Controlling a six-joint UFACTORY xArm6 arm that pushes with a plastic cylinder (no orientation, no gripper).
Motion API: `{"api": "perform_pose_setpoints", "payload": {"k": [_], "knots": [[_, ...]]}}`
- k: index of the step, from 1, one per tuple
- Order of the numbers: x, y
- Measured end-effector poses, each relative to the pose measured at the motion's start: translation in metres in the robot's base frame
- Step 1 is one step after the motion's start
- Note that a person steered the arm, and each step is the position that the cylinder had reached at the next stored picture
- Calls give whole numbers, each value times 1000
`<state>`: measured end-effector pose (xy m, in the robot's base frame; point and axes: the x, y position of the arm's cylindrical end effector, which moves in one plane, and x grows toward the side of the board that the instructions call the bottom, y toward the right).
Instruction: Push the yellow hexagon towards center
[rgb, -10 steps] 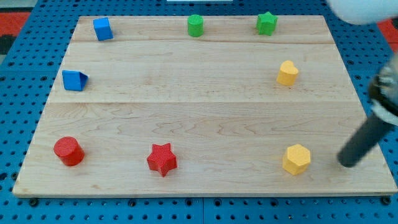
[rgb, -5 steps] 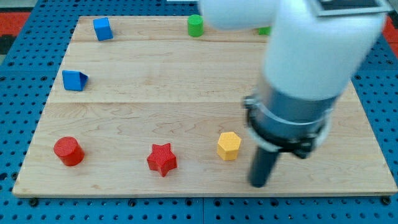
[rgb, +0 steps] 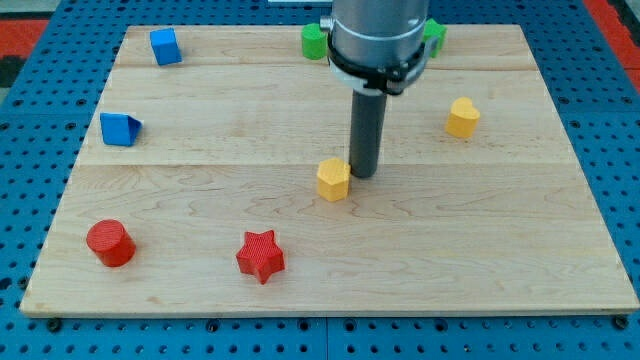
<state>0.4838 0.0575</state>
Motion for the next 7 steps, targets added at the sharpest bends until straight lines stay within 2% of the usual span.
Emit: {"api": "perform_pose_setpoints", "payload": {"k": [1,2,3,4,5,6,7], "knots": [[59,43],[52,-18],[21,-53],[-4,-48],[2,-33],[-60,-53],[-94,-73]]}}
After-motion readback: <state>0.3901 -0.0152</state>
